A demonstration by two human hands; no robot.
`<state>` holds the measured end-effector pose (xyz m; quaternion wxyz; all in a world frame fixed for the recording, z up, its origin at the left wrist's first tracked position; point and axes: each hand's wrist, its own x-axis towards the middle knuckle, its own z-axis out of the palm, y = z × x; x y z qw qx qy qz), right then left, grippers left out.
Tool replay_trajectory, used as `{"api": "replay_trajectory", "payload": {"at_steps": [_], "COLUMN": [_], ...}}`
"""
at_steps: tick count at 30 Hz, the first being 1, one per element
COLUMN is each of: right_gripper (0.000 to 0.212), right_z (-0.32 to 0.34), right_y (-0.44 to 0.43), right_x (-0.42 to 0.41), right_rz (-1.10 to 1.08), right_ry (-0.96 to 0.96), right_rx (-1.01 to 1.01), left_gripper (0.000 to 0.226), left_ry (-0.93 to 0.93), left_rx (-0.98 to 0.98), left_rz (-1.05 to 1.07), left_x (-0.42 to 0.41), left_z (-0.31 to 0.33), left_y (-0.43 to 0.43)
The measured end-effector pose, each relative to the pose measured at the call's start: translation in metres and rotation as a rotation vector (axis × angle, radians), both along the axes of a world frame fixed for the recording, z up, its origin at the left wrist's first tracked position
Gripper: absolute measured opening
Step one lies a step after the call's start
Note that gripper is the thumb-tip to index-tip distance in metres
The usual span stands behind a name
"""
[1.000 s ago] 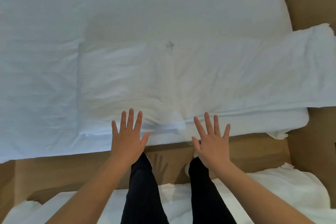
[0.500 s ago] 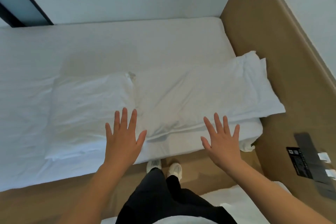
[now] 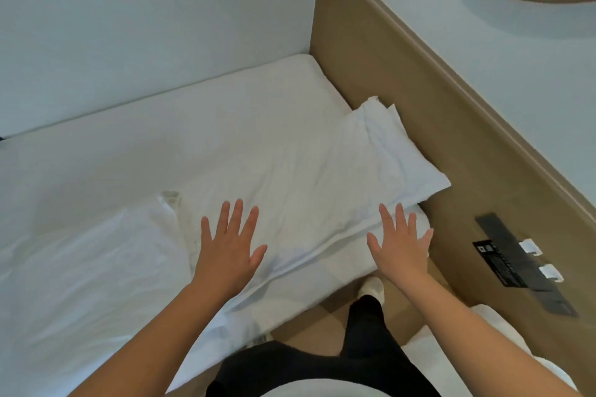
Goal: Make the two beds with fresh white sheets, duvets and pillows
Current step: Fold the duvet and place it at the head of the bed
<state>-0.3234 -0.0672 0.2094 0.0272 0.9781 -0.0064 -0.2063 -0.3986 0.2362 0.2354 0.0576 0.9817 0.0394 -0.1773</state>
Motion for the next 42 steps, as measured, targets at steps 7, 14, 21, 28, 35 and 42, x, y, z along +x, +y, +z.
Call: {"api": "replay_trajectory", "payload": {"at_steps": [7,14,21,28,35,42], "right_gripper": [0.07,0.086,0.105,0.109,0.042,0.037], "right_z": [-0.022,-0.107,-0.275,-0.379,-0.373,-0.277], "right_y": [-0.106,-0.223,-0.302,-0.343,-0.341,-0.288], "right_x": [0.114,0.256,0.348,0.371,0.372,0.363], "right_rz": [-0.169,-0.573,-1.503,-1.496,-1.279,-0.911], "right_ry": [0.03,0.161,0.242,0.312,0.212,0.111], "right_rx": [0.113,0.513,1.012,1.34,1.537,1.463], "left_gripper": [0.071,0.073,0.074,0.08,0.08,0.126], "left_ry": [0.094,0.206,0.206,0.377,0.555,0.451], "left_rx": [0.042,-0.031,-0.11,-0.732,-1.073,-0.926], "left_rz": [-0.096,-0.182,-0.257,0.136,0.563,0.745], "left_x": [0.108,0.252,0.403,0.452,0.478,0.543], "left_z": [-0.031,-0.109,-0.262,-0.372,-0.375,-0.273], "left_y": [-0.117,-0.277,-0.386,-0.44,-0.455,-0.437]}}
